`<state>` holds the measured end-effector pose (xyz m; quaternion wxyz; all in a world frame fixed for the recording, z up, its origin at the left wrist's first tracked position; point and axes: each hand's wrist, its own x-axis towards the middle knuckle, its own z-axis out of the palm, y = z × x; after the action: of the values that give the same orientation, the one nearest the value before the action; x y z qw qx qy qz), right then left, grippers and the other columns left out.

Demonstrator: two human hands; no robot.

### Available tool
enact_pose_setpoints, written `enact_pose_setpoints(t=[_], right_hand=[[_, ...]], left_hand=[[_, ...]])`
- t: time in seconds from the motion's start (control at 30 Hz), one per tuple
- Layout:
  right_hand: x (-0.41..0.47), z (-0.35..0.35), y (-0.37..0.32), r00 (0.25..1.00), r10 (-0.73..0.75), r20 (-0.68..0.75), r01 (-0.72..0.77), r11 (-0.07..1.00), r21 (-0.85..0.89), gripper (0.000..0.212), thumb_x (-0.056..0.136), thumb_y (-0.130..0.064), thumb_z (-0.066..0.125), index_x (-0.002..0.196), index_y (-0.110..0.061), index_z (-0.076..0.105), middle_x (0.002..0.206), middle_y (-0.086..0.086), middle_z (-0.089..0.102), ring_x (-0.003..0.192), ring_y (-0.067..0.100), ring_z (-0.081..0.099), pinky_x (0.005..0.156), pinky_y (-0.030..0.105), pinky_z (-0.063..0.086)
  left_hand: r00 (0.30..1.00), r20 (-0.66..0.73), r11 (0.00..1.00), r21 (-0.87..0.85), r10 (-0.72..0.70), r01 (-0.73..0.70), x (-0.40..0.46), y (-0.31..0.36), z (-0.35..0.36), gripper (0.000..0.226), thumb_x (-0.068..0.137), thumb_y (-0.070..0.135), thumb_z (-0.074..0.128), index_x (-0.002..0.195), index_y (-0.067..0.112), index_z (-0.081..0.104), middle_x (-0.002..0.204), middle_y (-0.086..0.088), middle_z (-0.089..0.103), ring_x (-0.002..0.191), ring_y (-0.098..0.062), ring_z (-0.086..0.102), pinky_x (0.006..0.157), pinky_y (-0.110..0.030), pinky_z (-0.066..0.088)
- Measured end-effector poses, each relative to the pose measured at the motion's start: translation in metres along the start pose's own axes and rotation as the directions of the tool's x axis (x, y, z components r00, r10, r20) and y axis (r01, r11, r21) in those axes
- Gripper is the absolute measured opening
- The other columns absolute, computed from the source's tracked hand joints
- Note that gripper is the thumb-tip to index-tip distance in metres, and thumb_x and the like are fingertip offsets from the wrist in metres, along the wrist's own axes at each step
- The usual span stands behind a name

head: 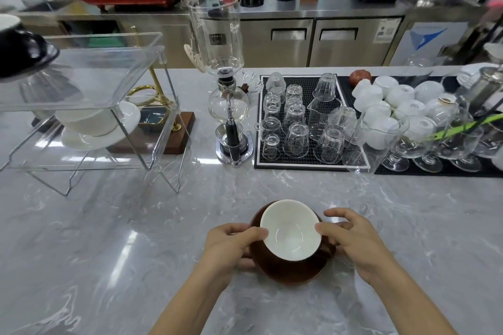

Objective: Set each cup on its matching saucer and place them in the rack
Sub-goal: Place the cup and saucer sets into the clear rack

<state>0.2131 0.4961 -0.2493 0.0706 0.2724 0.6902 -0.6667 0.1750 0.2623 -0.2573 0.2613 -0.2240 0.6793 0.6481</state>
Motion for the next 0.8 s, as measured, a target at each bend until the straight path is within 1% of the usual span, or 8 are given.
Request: enact_pose_setpoints(t=[0.13, 0.2, 0.3, 0.4, 0.47, 0.63, 0.73, 0.8], right_hand=[[0.0, 0.006, -0.013, 0.999, -0.034, -0.008, 0.034, 0.999, 0.032, 0.034, 0.078, -0.003, 0.076, 0.108, -0.009, 0.06, 0.075, 0.01, 0.059, 0.062, 0.019, 0.054, 0.058, 0.032, 0.043], [-0.002, 0.01, -0.024, 0.998, -0.063, 0.001, 0.063, 0.996, 0.063, 0.035, 0.078, 0.0, 0.076, 0.107, -0.006, 0.057, 0.069, 0.008, 0.056, 0.058, 0.018, 0.052, 0.055, 0.033, 0.042], [-0.008, 0.018, -0.043, 0.991, -0.133, 0.012, 0.131, 0.987, 0.095, 0.047, 0.064, -0.006, 0.083, 0.101, -0.007, 0.055, 0.062, 0.002, 0.054, 0.052, 0.013, 0.052, 0.05, 0.03, 0.04], [-0.013, 0.026, -0.063, 0.981, -0.19, 0.023, 0.187, 0.977, 0.101, 0.046, 0.064, -0.006, 0.083, 0.098, -0.007, 0.053, 0.058, -0.001, 0.052, 0.049, 0.011, 0.051, 0.048, 0.029, 0.04], [-0.02, 0.033, -0.079, 0.969, -0.245, 0.035, 0.241, 0.965, 0.106, 0.047, 0.056, -0.013, 0.078, 0.094, -0.008, 0.05, 0.051, -0.004, 0.05, 0.044, 0.007, 0.048, 0.047, 0.027, 0.038], [-0.043, 0.042, -0.122, 0.905, -0.421, 0.052, 0.408, 0.898, 0.166, 0.041, 0.056, -0.012, 0.073, 0.087, -0.009, 0.047, 0.071, 0.012, 0.051, 0.049, 0.01, 0.048, 0.047, 0.027, 0.042], [-0.055, 0.045, -0.152, 0.854, -0.518, 0.048, 0.499, 0.842, 0.206, 0.037, 0.056, -0.011, 0.072, 0.084, -0.01, 0.048, 0.073, 0.007, 0.056, 0.047, 0.005, 0.053, 0.043, 0.017, 0.046], [-0.062, 0.048, -0.17, 0.816, -0.574, 0.066, 0.551, 0.807, 0.214, 0.039, 0.055, -0.008, 0.073, 0.086, -0.009, 0.049, 0.066, 0.0, 0.061, 0.048, 0.003, 0.055, 0.043, 0.015, 0.047]], left_hand=[[0.999, -0.027, 0.997, -0.054, 0.046, -0.047, -0.007, 0.01, -0.004, 0.061, 0.049, 0.02, 0.089, 0.103, 0.002, 0.069, 0.1, -0.025, 0.074, 0.075, -0.039, 0.076, 0.062, -0.044, 0.063], [0.997, -0.027, 0.994, -0.08, 0.075, -0.077, -0.011, 0.019, -0.008, 0.053, 0.056, 0.014, 0.09, 0.103, 0.001, 0.069, 0.103, -0.027, 0.073, 0.069, -0.032, 0.075, 0.058, -0.039, 0.061], [0.991, -0.04, 0.986, -0.103, 0.126, -0.129, -0.015, 0.032, -0.015, 0.039, 0.069, 0.005, 0.086, 0.103, 0.0, 0.068, 0.106, -0.03, 0.071, 0.066, -0.028, 0.073, 0.054, -0.033, 0.058], [0.982, -0.059, 0.976, -0.112, 0.182, -0.188, -0.023, 0.048, -0.022, 0.035, 0.071, 0.002, 0.084, 0.102, 0.0, 0.068, 0.106, -0.031, 0.071, 0.066, -0.027, 0.072, 0.052, -0.031, 0.057], [0.972, -0.066, 0.965, -0.123, 0.227, -0.233, -0.033, 0.061, -0.03, 0.035, 0.071, 0.001, 0.084, 0.102, 0.0, 0.069, 0.105, -0.031, 0.071, 0.067, -0.027, 0.072, 0.051, -0.03, 0.057], [0.916, -0.074, 0.905, -0.144, 0.393, -0.4, -0.07, 0.101, -0.044, 0.039, 0.069, -0.003, 0.084, 0.104, 0.003, 0.069, 0.093, -0.025, 0.073, 0.067, -0.027, 0.076, 0.053, -0.033, 0.061], [0.853, -0.088, 0.841, -0.138, 0.515, -0.523, -0.092, 0.129, -0.054, 0.036, 0.069, -0.004, 0.083, 0.1, 0.007, 0.07, 0.073, -0.012, 0.075, 0.066, -0.024, 0.076, 0.053, -0.033, 0.061], [0.817, -0.096, 0.805, -0.142, 0.569, -0.577, -0.105, 0.144, -0.06, 0.037, 0.068, -0.004, 0.083, 0.1, 0.008, 0.07, 0.068, -0.005, 0.074, 0.064, -0.021, 0.076, 0.051, -0.029, 0.058]])
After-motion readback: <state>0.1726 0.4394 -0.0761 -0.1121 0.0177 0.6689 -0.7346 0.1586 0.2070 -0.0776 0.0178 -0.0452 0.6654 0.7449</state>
